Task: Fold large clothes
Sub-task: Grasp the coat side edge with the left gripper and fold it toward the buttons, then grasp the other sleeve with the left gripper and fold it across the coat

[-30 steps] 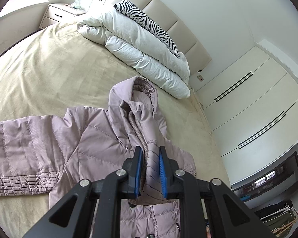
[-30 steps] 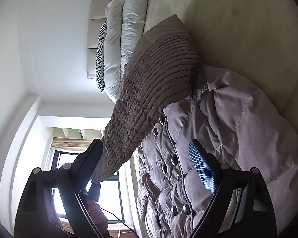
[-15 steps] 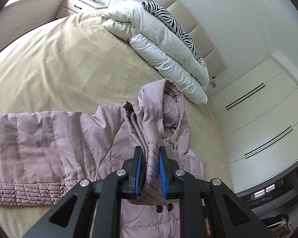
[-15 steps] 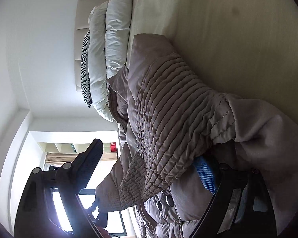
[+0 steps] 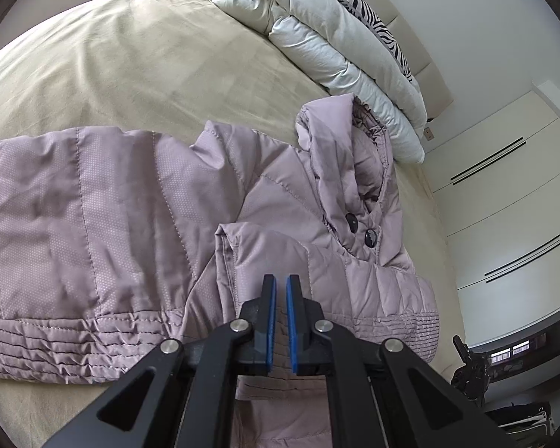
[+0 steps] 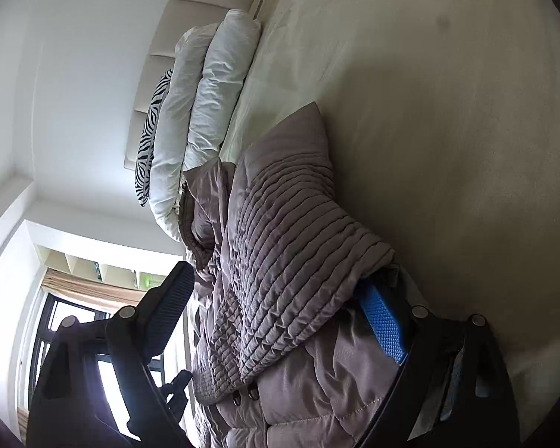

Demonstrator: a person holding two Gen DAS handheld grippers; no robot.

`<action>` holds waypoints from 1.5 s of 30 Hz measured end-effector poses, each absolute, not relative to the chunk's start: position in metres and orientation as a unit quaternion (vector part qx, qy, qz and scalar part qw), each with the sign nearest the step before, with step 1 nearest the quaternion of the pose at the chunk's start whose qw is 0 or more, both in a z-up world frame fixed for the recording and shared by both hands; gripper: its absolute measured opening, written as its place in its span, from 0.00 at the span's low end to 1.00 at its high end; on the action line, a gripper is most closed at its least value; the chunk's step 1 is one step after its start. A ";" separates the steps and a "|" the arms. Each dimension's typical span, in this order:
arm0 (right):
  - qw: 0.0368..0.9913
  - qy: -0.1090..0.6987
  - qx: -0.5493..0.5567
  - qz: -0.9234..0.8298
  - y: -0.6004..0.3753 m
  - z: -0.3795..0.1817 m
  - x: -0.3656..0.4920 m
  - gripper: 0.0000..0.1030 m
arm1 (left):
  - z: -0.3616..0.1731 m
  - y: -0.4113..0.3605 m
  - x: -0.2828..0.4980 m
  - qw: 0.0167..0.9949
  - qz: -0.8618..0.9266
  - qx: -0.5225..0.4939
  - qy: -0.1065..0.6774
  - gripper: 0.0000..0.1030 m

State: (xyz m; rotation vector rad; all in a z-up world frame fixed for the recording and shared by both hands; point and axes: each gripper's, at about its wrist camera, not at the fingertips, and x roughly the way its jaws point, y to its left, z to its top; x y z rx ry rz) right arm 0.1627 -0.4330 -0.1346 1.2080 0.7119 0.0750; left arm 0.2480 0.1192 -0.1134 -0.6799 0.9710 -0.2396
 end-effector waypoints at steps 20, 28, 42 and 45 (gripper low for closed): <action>0.807 0.380 0.448 0.064 -0.415 -0.112 0.193 0.85 | -0.134 0.054 0.249 0.858 -0.141 -0.210 0.447 0.33; 0.837 0.346 0.417 0.072 -0.413 -0.098 0.169 0.85 | -0.115 0.085 0.223 0.853 -0.154 -0.268 0.421 0.45; 0.845 0.345 0.357 0.199 -0.288 -0.027 0.096 0.85 | -0.148 0.365 -0.034 0.772 0.122 -0.582 0.224 0.76; 0.839 0.356 0.352 0.214 -0.260 -0.024 0.088 0.85 | -0.164 0.401 -0.060 0.732 0.158 -0.639 0.177 0.76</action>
